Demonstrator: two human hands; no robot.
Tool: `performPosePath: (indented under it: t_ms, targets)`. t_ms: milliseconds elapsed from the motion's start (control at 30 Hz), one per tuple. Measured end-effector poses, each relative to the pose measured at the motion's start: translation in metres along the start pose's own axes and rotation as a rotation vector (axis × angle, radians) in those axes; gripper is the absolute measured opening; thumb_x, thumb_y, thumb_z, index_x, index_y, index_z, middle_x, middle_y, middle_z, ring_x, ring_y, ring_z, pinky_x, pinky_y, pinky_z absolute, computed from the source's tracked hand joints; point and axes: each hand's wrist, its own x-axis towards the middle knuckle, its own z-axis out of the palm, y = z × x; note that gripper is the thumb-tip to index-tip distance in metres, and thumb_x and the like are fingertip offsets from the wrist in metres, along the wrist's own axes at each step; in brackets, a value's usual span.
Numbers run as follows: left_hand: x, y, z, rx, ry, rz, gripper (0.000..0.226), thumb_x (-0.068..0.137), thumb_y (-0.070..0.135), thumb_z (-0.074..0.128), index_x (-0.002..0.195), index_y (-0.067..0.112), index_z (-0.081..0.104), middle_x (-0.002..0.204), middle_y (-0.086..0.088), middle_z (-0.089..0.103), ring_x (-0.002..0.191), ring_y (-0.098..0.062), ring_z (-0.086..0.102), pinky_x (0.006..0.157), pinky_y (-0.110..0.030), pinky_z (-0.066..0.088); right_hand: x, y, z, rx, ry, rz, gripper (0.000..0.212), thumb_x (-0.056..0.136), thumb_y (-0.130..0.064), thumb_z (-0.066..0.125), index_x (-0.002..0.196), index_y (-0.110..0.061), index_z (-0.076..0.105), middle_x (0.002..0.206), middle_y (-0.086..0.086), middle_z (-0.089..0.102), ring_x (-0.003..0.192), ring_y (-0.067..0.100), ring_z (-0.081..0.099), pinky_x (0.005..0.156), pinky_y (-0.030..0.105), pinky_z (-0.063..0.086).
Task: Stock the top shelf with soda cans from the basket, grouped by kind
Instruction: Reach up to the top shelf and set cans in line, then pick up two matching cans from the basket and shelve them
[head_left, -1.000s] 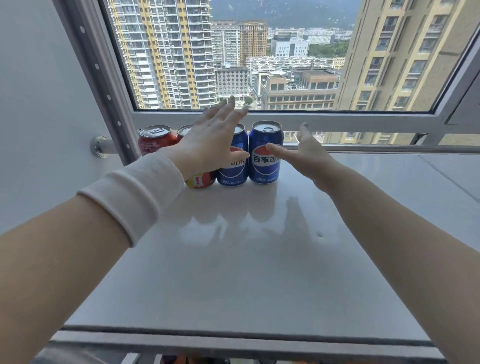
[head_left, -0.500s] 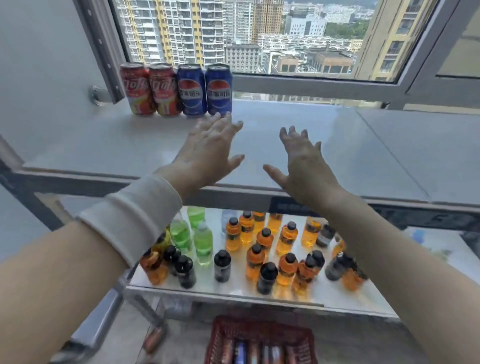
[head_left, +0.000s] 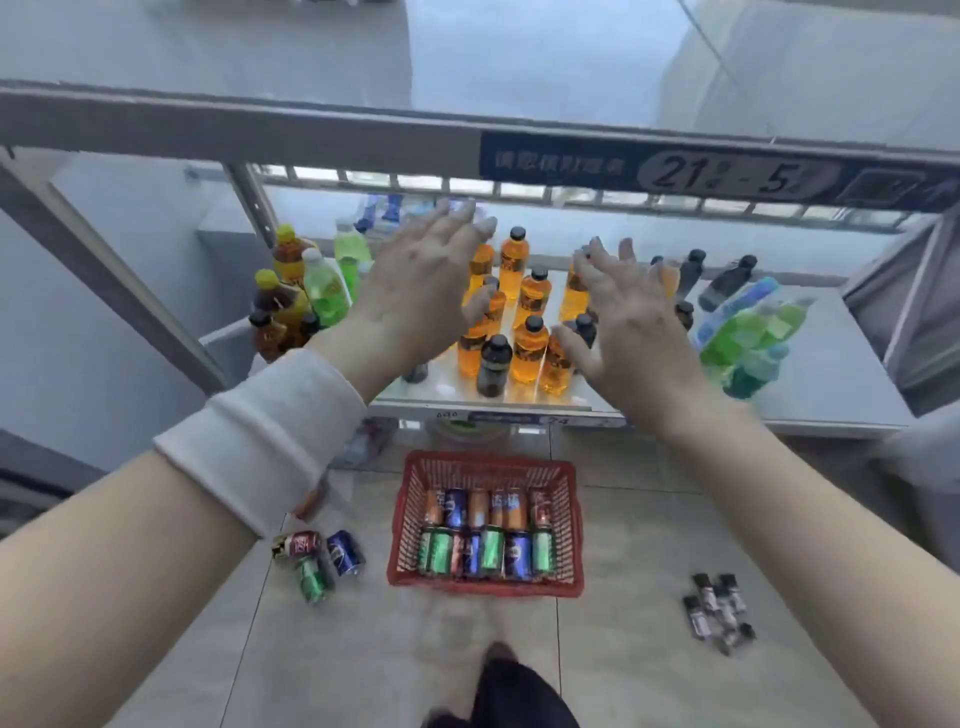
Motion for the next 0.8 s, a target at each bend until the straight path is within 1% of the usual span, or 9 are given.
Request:
performPosePath:
  t_ms: [133, 233, 300, 367, 467, 567, 633, 700, 800]
  targets:
    - [-0.032, 0.006, 0.034, 0.018, -0.113, -0.004, 0.058, 0.092, 0.036, 0.048, 0.143, 0.016, 0.029, 0.154, -0.008, 0.022, 0.143, -0.024, 0.018, 0.115, -0.039, 0.012, -0.047, 0.009, 0.036, -0.007, -0.106, 0.060, 0.066, 0.091, -0.031, 0.053, 0.145, -0.006, 0.025, 0.153, 0.015, 0.024, 0.144, 0.032, 0.013, 0.116, 0.047, 0.004]
    - [-0.045, 0.013, 0.060, 0.004, -0.185, -0.016, 0.058, 0.092, 0.037, 0.047, 0.144, 0.016, 0.028, 0.155, -0.007, 0.021, 0.143, -0.024, 0.016, 0.116, -0.042, 0.014, -0.072, 0.018, 0.058, 0.003, -0.154, 0.100, 0.065, 0.091, -0.033, 0.053, 0.145, -0.007, 0.026, 0.152, 0.014, 0.025, 0.144, 0.031, 0.014, 0.117, 0.048, 0.008]
    - [-0.051, 0.019, 0.080, -0.025, -0.224, -0.031, 0.057, 0.093, 0.036, 0.046, 0.144, 0.016, 0.028, 0.154, -0.006, 0.021, 0.143, -0.024, 0.016, 0.116, -0.042, 0.014, -0.084, 0.028, 0.073, 0.018, -0.177, 0.119, 0.064, 0.090, -0.032, 0.055, 0.143, -0.006, 0.029, 0.150, 0.016, 0.028, 0.143, 0.031, 0.017, 0.117, 0.049, 0.014]
    - [-0.059, 0.025, 0.104, -0.069, -0.261, -0.067, 0.056, 0.093, 0.035, 0.047, 0.143, 0.017, 0.029, 0.154, -0.005, 0.023, 0.143, -0.023, 0.017, 0.117, -0.041, 0.014, -0.094, 0.040, 0.091, 0.045, -0.235, 0.156, 0.065, 0.091, -0.032, 0.053, 0.144, -0.006, 0.027, 0.151, 0.015, 0.026, 0.143, 0.030, 0.015, 0.117, 0.047, 0.013]
    - [-0.072, 0.030, 0.153, -0.128, -0.332, -0.138, 0.056, 0.092, 0.033, 0.048, 0.143, 0.017, 0.030, 0.153, -0.004, 0.026, 0.142, -0.021, 0.020, 0.117, -0.039, 0.013, -0.106, 0.062, 0.131, 0.096, -0.366, 0.232, 0.065, 0.094, -0.035, 0.047, 0.147, -0.009, 0.019, 0.155, 0.009, 0.017, 0.145, 0.026, 0.005, 0.117, 0.039, 0.004]
    - [-0.090, 0.031, 0.211, -0.169, -0.444, -0.217, 0.056, 0.093, 0.033, 0.047, 0.143, 0.017, 0.029, 0.154, -0.003, 0.024, 0.143, -0.019, 0.018, 0.116, -0.035, 0.010, -0.125, 0.087, 0.176, 0.210, -0.486, 0.342, 0.066, 0.094, -0.035, 0.047, 0.148, -0.011, 0.016, 0.156, 0.005, 0.015, 0.146, 0.022, 0.003, 0.117, 0.034, 0.002]
    - [-0.106, 0.030, 0.247, -0.196, -0.525, -0.282, 0.055, 0.093, 0.034, 0.045, 0.143, 0.019, 0.029, 0.154, -0.001, 0.024, 0.143, -0.018, 0.018, 0.116, -0.034, 0.011, -0.140, 0.100, 0.203, 0.271, -0.568, 0.414, 0.067, 0.093, -0.034, 0.049, 0.148, -0.012, 0.017, 0.156, 0.003, 0.016, 0.146, 0.019, 0.004, 0.117, 0.032, 0.005]
    - [-0.122, 0.026, 0.285, -0.246, -0.584, -0.369, 0.054, 0.093, 0.034, 0.046, 0.142, 0.020, 0.031, 0.152, 0.001, 0.027, 0.142, -0.017, 0.021, 0.114, -0.032, 0.014, -0.153, 0.112, 0.234, 0.330, -0.623, 0.489, 0.067, 0.093, -0.034, 0.050, 0.148, -0.013, 0.018, 0.155, 0.001, 0.020, 0.145, 0.016, 0.008, 0.117, 0.030, 0.013]
    - [-0.148, 0.018, 0.348, -0.319, -0.676, -0.522, 0.053, 0.091, 0.034, 0.051, 0.140, 0.019, 0.036, 0.147, 0.001, 0.037, 0.136, -0.018, 0.033, 0.110, -0.032, 0.025, -0.168, 0.129, 0.290, 0.380, -0.731, 0.587, 0.067, 0.092, -0.035, 0.052, 0.147, -0.014, 0.020, 0.153, 0.001, 0.026, 0.143, 0.015, 0.016, 0.112, 0.027, 0.020]
